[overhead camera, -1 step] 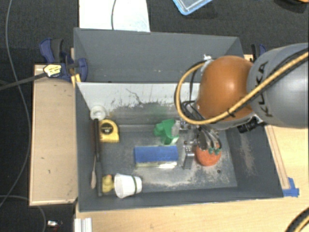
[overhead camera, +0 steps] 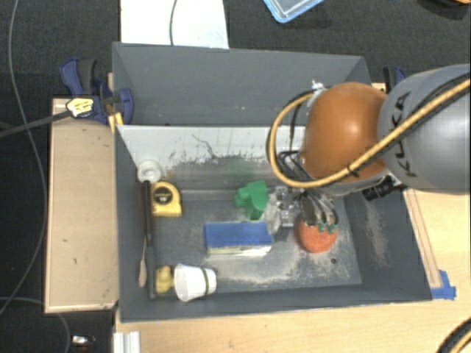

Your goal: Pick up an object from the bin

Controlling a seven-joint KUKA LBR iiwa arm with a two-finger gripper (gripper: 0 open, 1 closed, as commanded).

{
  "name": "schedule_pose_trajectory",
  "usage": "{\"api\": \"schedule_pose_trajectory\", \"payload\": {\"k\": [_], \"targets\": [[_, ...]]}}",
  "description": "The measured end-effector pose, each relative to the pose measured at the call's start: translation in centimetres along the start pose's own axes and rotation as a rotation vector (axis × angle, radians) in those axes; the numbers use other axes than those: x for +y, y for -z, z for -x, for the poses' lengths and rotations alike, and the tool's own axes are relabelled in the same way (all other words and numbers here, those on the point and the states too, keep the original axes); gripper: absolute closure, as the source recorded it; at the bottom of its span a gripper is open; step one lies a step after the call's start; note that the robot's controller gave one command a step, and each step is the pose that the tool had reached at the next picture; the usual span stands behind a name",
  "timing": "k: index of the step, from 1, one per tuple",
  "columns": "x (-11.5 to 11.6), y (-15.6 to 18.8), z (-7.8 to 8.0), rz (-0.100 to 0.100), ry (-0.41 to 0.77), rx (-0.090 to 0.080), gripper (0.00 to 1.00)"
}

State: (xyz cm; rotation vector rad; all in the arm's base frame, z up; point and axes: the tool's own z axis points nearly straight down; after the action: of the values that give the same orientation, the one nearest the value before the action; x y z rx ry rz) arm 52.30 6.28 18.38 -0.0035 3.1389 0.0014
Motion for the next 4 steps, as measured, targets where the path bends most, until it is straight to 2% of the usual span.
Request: {"api": "schedule_pose_trajectory", "payload": {"k": [1, 2, 3, 4], "targets": [[0.0, 0.0, 0.0, 0.000, -0.002, 0.000, 0.00], [0.0, 0.0, 0.0, 0.000, -0.003, 0.000, 0.00], [3.6, -6.4, -2.4, 0.001, 0.043, -0.007, 0.00], [5.1, -8.0, -3.1, 0.000, 0.061, -0.002, 0.00]]}}
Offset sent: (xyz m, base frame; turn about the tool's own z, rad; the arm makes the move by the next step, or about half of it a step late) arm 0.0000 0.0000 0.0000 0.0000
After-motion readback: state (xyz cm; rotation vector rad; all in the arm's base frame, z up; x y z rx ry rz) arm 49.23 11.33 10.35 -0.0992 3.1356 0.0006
